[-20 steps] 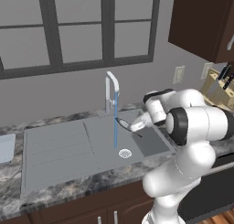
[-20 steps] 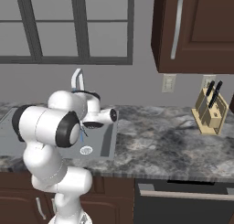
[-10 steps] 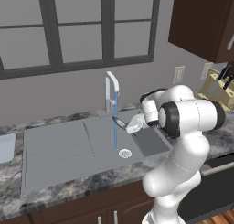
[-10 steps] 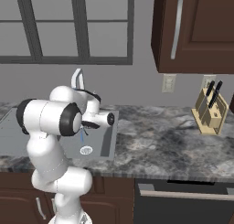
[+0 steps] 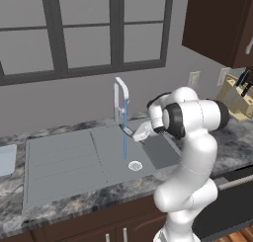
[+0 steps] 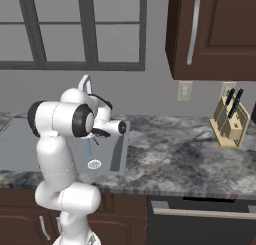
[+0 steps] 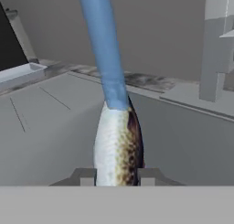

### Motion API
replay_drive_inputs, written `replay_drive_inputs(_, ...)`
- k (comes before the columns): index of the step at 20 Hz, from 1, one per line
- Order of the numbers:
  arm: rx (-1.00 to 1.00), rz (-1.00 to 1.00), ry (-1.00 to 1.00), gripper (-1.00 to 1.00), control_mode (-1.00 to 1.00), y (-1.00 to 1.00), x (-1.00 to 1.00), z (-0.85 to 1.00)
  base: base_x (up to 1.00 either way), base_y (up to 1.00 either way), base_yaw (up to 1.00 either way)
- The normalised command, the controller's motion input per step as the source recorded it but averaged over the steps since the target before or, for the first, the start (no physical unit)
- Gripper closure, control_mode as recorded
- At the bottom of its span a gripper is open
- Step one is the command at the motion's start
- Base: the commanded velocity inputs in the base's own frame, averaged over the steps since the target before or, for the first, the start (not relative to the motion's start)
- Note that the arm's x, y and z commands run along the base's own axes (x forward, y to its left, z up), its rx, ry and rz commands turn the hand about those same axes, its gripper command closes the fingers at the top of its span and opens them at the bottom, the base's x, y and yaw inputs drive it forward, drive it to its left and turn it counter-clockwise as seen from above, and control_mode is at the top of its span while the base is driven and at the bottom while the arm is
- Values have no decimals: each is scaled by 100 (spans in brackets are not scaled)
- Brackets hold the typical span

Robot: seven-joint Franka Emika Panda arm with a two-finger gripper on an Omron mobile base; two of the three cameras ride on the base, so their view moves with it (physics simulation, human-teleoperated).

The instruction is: Take the fish out of the fridge, briefly rinse it in the sink, and place it on the tray next to the sink.

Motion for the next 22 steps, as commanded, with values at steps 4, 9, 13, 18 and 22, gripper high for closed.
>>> replay_drive_inputs(4, -1, 0, -1, 100, -100, 0, 41, -15, 0, 0, 0)
replay_drive_inputs(9, -1, -2, -5, 100, -100, 0, 33, -11, 0, 0, 0)
replay_drive_inputs(13, -1, 4, -1, 100, -100, 0, -52, -6, 0, 0, 0)
replay_drive_inputs(18, 0, 3, 0, 100, -100, 0, -31, 0, 0, 0, 0)
replay_drive_inputs(22, 0, 0, 0, 100, -100, 0, 2, 0, 0, 0, 0)
